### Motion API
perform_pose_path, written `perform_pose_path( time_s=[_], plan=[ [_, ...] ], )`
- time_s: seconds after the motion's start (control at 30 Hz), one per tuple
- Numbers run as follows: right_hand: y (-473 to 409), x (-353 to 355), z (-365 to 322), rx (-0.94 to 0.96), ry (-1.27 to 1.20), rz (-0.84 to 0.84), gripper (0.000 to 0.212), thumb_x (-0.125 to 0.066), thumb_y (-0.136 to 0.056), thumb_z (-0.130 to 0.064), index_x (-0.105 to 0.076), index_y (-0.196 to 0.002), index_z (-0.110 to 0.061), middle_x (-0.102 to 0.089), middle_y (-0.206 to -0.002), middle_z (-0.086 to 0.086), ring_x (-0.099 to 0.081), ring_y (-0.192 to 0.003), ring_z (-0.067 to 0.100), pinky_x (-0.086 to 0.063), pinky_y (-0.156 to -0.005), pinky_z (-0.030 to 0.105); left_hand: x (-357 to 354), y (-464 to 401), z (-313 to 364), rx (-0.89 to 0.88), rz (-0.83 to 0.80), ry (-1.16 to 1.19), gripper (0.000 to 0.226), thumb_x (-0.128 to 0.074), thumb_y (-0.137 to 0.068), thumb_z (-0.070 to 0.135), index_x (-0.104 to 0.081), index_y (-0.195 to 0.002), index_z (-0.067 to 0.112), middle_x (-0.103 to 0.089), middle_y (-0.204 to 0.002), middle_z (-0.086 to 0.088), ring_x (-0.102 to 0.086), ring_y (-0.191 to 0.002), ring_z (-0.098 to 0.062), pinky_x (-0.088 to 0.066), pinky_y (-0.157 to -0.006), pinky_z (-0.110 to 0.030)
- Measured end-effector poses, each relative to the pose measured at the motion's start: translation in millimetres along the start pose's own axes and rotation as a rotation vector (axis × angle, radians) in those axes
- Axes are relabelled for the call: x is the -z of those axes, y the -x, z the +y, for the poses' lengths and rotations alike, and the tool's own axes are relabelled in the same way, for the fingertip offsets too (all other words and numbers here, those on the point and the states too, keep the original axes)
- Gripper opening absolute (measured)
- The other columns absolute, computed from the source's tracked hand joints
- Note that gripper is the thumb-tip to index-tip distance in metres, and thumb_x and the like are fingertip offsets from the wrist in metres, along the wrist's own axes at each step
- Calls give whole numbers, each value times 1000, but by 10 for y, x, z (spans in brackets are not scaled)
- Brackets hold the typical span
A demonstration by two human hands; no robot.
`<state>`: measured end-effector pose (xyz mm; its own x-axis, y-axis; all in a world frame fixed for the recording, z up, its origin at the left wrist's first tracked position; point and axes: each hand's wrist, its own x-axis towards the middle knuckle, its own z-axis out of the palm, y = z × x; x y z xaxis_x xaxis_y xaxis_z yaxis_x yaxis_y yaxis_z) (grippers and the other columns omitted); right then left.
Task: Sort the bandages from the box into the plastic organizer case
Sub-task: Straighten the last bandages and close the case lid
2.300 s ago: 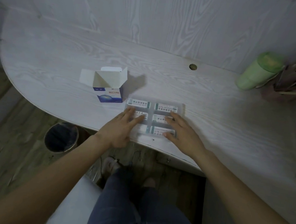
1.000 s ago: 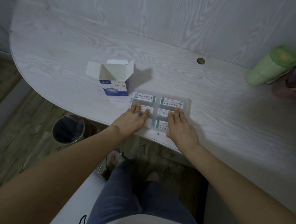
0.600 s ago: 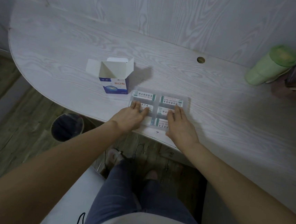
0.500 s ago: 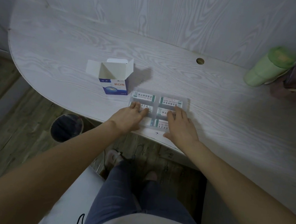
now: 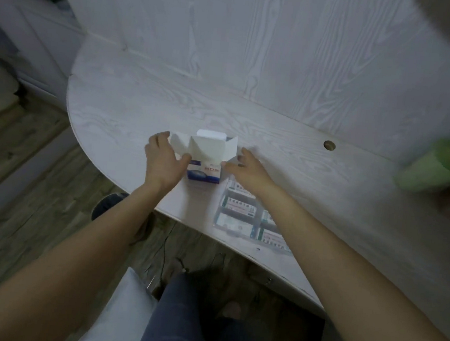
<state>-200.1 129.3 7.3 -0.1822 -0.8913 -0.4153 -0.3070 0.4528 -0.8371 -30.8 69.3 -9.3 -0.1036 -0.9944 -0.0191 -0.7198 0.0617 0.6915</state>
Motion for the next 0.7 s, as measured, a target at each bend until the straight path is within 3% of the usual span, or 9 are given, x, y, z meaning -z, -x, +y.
perform_pose_path(
  time_s=[0.1, 0.17, 0.23, 0.33, 0.5, 0.6, 0.7],
  plan=[
    [-218, -170, 6, 25, -67, -94, 62, -66, -84, -2, -39, -139, -13, -53, -127, 2, -46, -112, 13, -45, -80, 20, -73, -167, -195, 126, -358, 208, 54, -62, -86, 12, -37, -133, 9, -47, -129, -5, -48, -116, -21, -41, -89, -30],
    [-348, -290, -5, 12, -54, -51, 56, -66, -84, -2, -44, -135, -11, -57, -124, 5, -51, -107, 15, -44, -81, 26, -62, -228, -324, 162, -428, 356, 60, -64, -82, 11, -36, -135, 11, -52, -127, -2, -52, -119, -21, -45, -95, -35],
    [-454, -414, -66, 8, -54, 11, 43, -62, -87, -2, -50, -128, -10, -60, -122, 7, -56, -107, 18, -45, -83, 28, 22, -273, -431, 203, -391, 491, 74, -73, -73, 13, -36, -137, 12, -56, -122, 1, -56, -113, -17, -47, -92, -33],
    [-549, -679, -276, 52, -60, 43, 36, -62, -88, -6, -54, -123, -9, -62, -121, 9, -59, -111, 25, -50, -91, 36, 266, -353, -610, 209, -269, 493, 81, -76, -77, 14, -29, -143, 11, -54, -120, 2, -57, -106, -15, -46, -88, -29],
    [-704, -1445, -881, 227, -105, -2, 15, -67, -88, -24, -53, -94, -22, -63, -115, 7, -64, -101, 19, -56, -82, 37, 907, -500, -1292, 288, 0, 525, 76, -78, -74, 33, -43, -135, 5, -69, -108, -3, -64, -102, -15, -49, -81, -26],
    [-783, -1923, -1109, 254, -81, -76, 30, -64, -89, -33, -47, -109, -20, -59, -119, -1, -61, -104, 15, -57, -84, 40, 1180, -487, -1657, 255, 51, 599, 49, -71, -81, 30, -58, -121, 6, -69, -106, -4, -67, -100, -17, -56, -76, -26],
    [-812, -2440, -1127, 274, -114, -178, 40, -62, -91, -25, -42, -123, -14, -57, -127, 1, -59, -104, 10, -57, -82, 33, 1357, -417, -2080, 227, 135, 653, 36, -61, -90, 29, -59, -119, 9, -68, -112, -3, -66, -100, -16, -56, -82, -35]
  ],
)
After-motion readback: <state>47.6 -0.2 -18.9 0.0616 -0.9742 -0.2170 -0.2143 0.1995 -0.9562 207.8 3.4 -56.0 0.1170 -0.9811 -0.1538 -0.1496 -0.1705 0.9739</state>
